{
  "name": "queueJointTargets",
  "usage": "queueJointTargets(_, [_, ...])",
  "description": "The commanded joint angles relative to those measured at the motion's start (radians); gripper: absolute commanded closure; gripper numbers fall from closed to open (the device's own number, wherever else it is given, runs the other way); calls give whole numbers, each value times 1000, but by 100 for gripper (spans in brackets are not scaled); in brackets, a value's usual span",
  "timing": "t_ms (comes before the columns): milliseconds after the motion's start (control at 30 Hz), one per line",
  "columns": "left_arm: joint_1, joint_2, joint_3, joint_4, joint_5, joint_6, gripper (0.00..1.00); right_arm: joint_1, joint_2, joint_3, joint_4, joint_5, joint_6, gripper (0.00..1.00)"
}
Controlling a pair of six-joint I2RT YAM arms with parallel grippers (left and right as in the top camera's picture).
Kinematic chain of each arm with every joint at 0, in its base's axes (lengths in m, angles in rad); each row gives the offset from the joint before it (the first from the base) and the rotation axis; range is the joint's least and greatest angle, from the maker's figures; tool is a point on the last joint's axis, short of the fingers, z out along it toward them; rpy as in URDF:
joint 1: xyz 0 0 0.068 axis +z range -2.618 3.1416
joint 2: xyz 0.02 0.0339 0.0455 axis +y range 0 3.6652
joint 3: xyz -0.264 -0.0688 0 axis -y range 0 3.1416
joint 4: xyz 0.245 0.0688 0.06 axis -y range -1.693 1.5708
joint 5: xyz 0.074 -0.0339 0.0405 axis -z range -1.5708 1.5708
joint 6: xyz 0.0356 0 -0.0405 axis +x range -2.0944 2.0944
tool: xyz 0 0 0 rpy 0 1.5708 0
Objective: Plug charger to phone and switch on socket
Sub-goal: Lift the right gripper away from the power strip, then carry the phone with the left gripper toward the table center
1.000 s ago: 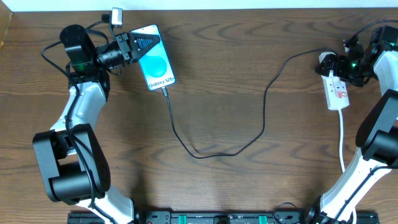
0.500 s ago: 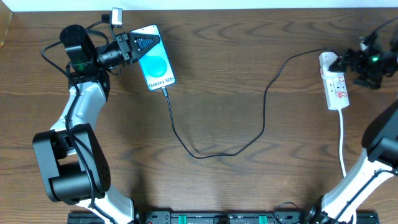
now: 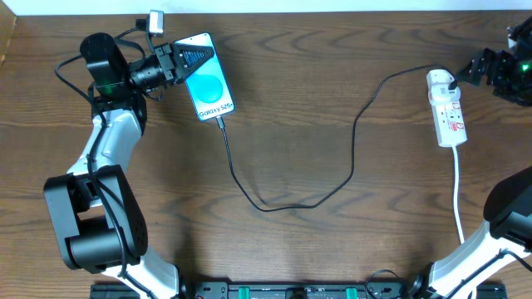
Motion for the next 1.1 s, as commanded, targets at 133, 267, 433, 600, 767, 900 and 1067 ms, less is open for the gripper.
queueJointTargets(133, [-3,-14,6,5,13,16,93,4,-4,12,4,-10,4,1])
queueJointTargets(267, [-3,-14,6,5,13,17,93,4,-4,12,8,-10,4,1])
queueJointTargets(433, [-3,-14,6,5,13,17,92,4,-4,12,11,-10,5,1])
queueJointTargets(600, [-23,-14,6,5,8,18,93,4,-4,12,18,-10,5,1])
queueJointTargets(767, [-77,-10,6,4,-18,44,93,4,-4,12,21,-11,5,1])
queueJointTargets(900, [-126,-2,6,-50,-74,80,93,4,-4,12,21,-11,5,1])
queueJointTargets(1067, [-191,1,6,-350,-266,251,93,4,-4,12,22,-11,5,1])
